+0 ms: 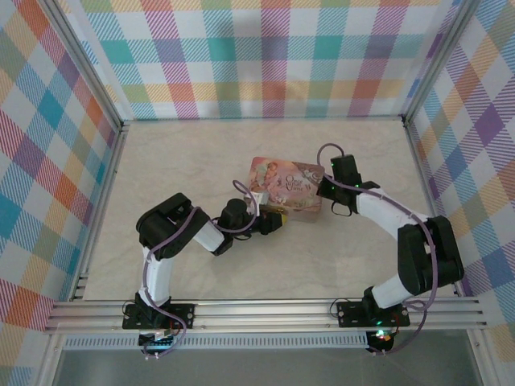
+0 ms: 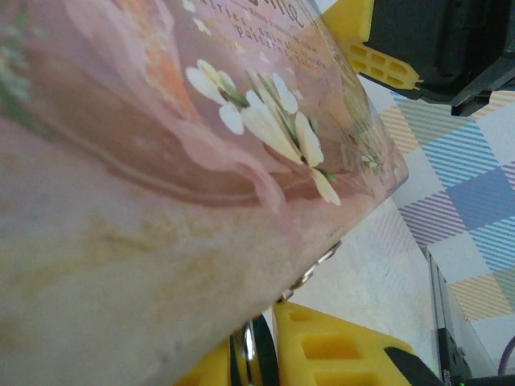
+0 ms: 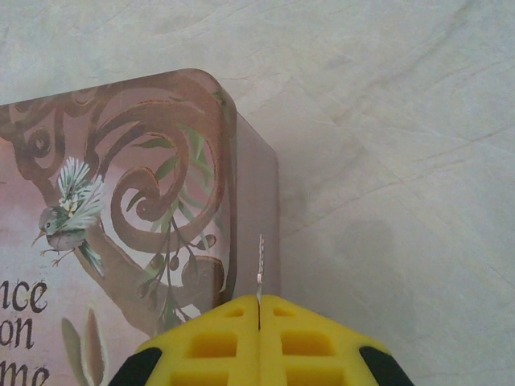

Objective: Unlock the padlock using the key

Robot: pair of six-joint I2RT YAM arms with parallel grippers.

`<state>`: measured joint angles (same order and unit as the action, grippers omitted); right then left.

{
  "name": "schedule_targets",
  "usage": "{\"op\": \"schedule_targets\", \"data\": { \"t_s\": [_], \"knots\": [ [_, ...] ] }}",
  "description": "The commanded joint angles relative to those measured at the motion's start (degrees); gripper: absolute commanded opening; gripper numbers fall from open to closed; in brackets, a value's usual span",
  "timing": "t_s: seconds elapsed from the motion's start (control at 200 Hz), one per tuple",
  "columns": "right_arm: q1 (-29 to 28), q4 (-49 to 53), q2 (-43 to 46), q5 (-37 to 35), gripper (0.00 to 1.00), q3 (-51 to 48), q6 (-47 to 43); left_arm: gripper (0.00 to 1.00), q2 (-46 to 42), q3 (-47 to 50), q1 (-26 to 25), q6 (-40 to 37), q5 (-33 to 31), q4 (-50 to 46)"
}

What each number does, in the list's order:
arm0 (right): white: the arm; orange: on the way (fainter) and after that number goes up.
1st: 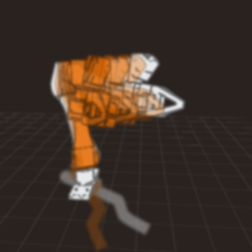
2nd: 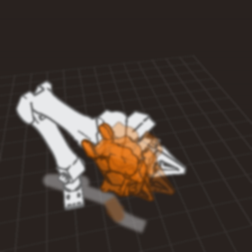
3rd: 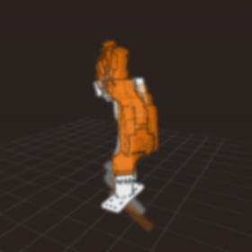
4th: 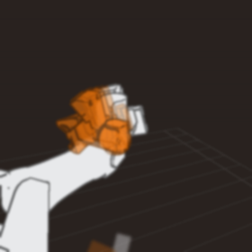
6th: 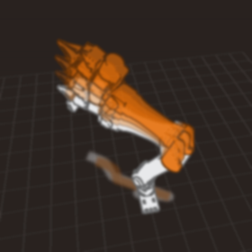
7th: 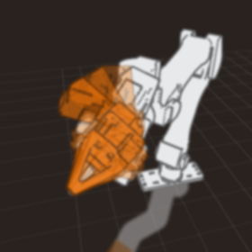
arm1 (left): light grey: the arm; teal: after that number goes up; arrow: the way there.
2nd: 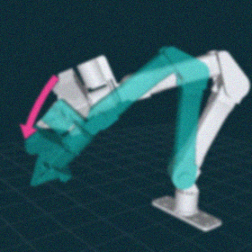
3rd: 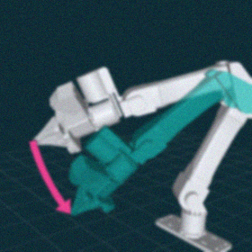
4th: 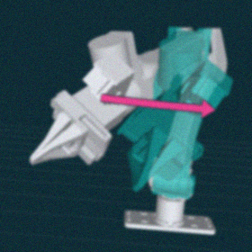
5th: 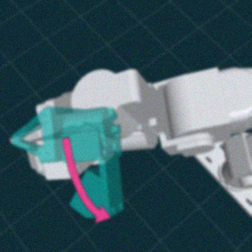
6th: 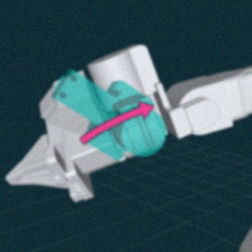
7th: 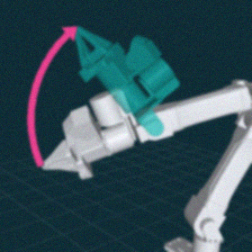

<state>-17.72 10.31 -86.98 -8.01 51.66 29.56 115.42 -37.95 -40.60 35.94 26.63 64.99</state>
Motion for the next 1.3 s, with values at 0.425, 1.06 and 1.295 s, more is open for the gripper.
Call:
{"op": "schedule_targets", "data": {
  "t_s": [0.425, 1.06, 1.295],
  "knots": [
    [-2.33, 2.76, -13.47, 10.38, 0.00, 14.28, -3.60, 0.18, 0.10, 1.92, 0.96, 6.82, 0.25, -15.64],
    [-1.70, 5.58, 15.49, 15.38, 0.00, 2.89, -7.48, 0.16, -2.06, -1.33, 1.57, 10.74, -0.89, -19.13],
    [-1.70, 1.59, 30.83, 24.33, 0.00, -3.57, -5.73, 0.16, -3.71, -1.95, 2.00, 10.72, 0.03, -21.47]
  ]
}}
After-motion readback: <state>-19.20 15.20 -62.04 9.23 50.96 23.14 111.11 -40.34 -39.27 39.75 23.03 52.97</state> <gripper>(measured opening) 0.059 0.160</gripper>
